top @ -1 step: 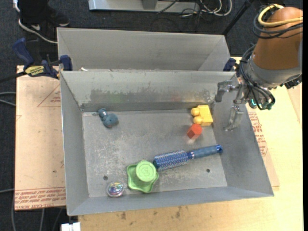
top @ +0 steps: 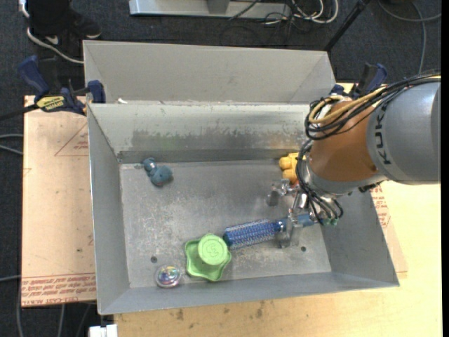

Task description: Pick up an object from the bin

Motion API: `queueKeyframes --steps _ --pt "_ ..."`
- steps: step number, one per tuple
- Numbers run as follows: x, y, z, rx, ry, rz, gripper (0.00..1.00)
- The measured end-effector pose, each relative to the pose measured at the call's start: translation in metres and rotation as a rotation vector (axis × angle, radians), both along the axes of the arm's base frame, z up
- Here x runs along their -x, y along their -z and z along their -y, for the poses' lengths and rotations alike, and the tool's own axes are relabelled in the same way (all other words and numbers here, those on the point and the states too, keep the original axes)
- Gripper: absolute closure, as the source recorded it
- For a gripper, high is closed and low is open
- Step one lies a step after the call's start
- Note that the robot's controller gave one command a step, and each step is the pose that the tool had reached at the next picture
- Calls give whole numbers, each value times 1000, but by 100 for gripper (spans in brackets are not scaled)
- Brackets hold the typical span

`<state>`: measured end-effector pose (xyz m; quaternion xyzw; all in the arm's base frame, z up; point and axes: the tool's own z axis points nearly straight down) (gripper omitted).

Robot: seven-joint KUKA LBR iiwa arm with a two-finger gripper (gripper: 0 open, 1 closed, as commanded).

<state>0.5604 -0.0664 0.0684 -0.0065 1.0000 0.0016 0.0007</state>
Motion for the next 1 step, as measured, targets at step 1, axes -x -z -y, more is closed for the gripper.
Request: queueKeyframes --steps 1 --pt "23 -33 -55 -1 15 0 0"
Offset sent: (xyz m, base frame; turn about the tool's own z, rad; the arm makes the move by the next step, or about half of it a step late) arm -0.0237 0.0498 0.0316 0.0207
